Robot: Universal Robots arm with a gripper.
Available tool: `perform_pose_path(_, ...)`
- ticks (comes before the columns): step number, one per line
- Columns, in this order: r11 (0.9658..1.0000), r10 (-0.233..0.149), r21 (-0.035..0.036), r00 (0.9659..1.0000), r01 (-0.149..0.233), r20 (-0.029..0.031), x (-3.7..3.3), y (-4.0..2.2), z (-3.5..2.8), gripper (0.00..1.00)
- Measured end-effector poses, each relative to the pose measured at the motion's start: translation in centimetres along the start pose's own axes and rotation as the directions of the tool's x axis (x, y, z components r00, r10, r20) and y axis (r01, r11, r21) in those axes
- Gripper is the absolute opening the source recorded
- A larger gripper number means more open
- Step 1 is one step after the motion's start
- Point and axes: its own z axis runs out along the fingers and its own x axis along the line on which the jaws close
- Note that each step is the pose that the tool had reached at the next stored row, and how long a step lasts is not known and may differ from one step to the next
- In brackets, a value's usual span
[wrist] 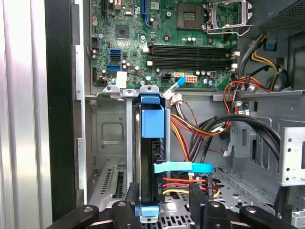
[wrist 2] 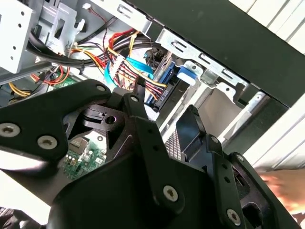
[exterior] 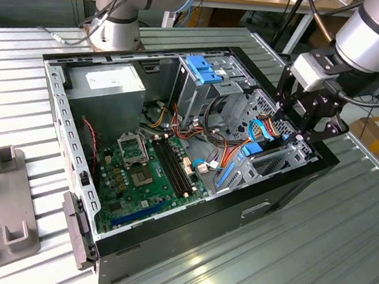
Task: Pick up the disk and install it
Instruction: 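Insert the second disk wire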
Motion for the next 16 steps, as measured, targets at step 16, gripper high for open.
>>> perform_pose_path(16,1.0,0.001,-0.0053,1.0,-0.001,-0.0001,-0.11,-0.06,-1.15,0.54)
